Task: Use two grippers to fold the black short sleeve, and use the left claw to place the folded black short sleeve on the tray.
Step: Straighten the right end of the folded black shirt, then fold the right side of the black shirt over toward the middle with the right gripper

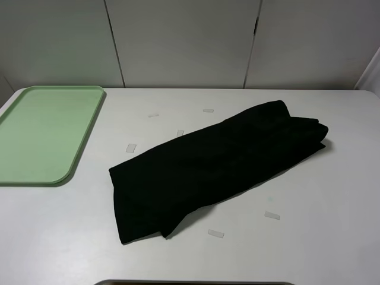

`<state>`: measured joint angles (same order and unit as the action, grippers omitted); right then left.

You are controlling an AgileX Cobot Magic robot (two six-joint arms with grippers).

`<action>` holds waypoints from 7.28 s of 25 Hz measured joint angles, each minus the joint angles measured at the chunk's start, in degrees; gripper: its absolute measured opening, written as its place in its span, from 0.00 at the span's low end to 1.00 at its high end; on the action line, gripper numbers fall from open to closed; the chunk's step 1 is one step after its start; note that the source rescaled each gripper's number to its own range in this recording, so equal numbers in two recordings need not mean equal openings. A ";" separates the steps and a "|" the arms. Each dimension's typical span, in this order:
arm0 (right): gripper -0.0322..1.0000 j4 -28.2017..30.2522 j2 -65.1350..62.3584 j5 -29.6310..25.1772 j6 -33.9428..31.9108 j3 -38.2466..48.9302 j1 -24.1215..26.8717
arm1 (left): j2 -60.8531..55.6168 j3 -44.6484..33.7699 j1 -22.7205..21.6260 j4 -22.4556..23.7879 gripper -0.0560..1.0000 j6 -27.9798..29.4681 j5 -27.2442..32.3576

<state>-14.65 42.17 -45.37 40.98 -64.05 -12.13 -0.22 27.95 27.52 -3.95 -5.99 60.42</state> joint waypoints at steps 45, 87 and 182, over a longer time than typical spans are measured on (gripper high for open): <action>1.00 -16.82 38.66 -6.38 -4.44 0.00 0.00 | 0.00 0.00 -25.15 0.02 1.00 0.18 0.05; 1.00 1.16 87.43 -4.35 -4.91 -32.47 16.40 | 0.00 0.00 -25.15 0.02 1.00 0.23 0.05; 0.10 35.02 79.85 -19.80 -34.35 -32.47 -2.37 | 0.00 0.00 -25.15 0.06 1.00 0.23 0.05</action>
<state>20.37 122.02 -65.17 6.63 -96.53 -14.50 -0.22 27.95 2.37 -3.89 -5.76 60.47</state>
